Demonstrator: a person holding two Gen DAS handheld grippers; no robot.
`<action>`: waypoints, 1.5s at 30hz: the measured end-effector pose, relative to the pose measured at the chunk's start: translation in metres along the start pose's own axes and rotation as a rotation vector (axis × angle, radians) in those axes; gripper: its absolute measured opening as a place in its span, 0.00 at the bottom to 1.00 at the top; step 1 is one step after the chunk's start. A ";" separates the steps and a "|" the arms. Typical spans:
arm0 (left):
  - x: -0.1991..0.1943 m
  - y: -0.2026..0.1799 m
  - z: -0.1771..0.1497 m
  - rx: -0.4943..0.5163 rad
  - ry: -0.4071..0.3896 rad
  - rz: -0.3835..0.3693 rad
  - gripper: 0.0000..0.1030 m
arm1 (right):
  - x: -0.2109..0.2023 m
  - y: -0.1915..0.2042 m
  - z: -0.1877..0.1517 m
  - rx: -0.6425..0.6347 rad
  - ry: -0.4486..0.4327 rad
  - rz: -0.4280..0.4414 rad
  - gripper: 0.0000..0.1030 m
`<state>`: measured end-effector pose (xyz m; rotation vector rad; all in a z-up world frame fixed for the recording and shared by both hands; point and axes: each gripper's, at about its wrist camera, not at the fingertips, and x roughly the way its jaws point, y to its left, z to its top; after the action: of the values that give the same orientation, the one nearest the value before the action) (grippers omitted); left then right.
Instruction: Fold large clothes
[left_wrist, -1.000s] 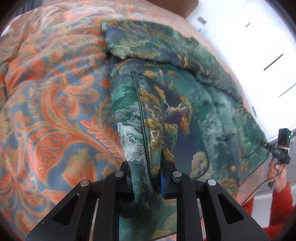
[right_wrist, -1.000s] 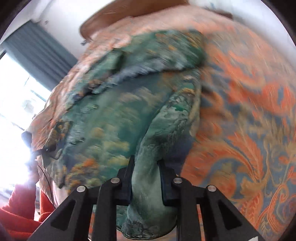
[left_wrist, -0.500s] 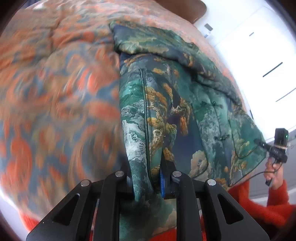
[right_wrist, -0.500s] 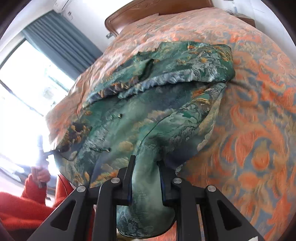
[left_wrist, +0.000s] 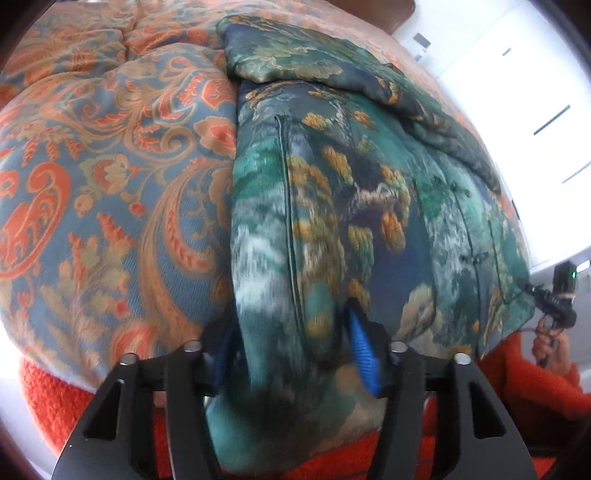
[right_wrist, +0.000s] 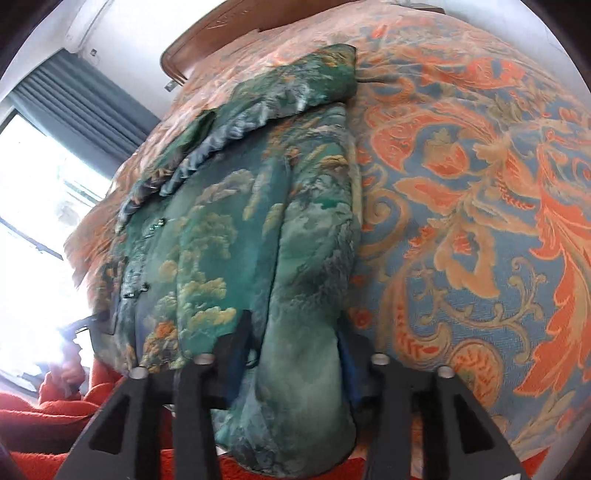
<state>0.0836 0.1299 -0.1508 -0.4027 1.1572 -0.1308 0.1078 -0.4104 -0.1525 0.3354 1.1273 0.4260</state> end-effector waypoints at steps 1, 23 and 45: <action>0.000 -0.001 -0.004 0.013 0.003 0.010 0.59 | -0.002 -0.002 0.000 -0.003 0.002 0.000 0.47; -0.027 -0.002 -0.038 -0.031 0.146 -0.088 0.15 | -0.022 0.022 -0.048 0.014 0.199 0.067 0.16; 0.000 0.010 0.250 -0.301 -0.153 -0.226 0.33 | 0.036 0.004 0.213 0.333 -0.247 0.312 0.19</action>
<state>0.3096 0.1994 -0.0699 -0.7975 0.9790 -0.1200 0.3164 -0.3988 -0.0955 0.8412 0.9025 0.4555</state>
